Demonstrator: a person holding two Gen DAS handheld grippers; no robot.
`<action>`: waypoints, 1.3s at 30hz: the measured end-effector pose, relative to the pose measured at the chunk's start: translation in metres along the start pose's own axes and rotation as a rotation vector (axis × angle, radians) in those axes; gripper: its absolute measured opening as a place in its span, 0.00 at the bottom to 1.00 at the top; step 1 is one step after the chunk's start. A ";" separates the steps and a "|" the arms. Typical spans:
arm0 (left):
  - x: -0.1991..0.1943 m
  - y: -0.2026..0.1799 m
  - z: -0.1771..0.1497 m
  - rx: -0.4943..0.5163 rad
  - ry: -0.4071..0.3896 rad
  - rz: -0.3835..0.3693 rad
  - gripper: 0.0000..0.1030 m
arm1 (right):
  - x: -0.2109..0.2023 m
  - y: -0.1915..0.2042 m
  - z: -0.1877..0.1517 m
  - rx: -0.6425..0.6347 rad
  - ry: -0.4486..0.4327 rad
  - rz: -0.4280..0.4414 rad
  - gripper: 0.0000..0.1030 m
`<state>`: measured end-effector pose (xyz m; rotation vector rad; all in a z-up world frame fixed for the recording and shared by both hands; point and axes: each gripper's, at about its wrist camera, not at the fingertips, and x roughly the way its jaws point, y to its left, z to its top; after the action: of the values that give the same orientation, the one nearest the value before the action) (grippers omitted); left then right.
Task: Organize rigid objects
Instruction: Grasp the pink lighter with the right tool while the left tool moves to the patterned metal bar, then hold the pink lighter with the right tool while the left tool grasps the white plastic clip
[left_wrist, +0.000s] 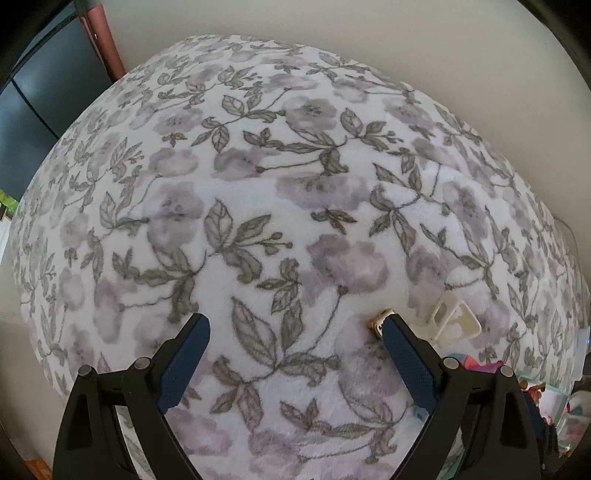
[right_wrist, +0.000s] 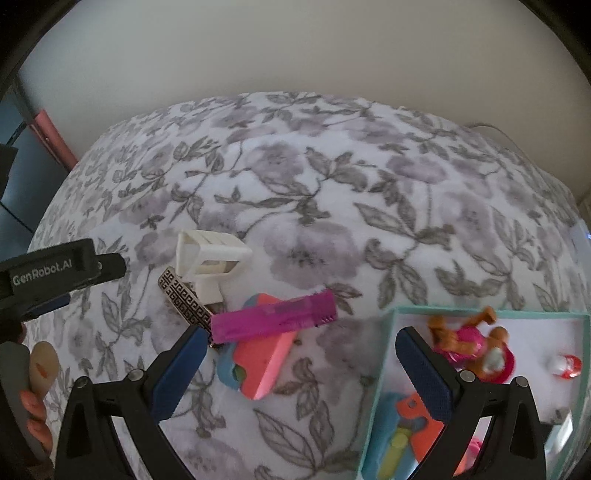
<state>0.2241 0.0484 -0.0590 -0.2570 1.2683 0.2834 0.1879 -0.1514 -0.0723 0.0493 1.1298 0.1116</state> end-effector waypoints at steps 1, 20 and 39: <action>0.001 0.000 0.001 -0.003 0.002 -0.004 0.92 | 0.001 0.001 0.000 -0.003 0.000 0.004 1.00; 0.006 -0.005 0.004 0.019 0.004 -0.001 0.92 | 0.019 0.018 0.006 -0.084 -0.001 0.012 1.00; 0.003 -0.016 0.000 0.064 0.006 -0.023 0.92 | 0.022 0.015 0.004 -0.075 0.021 0.068 0.81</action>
<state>0.2310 0.0336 -0.0613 -0.2181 1.2772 0.2224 0.2000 -0.1339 -0.0887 0.0200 1.1446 0.2154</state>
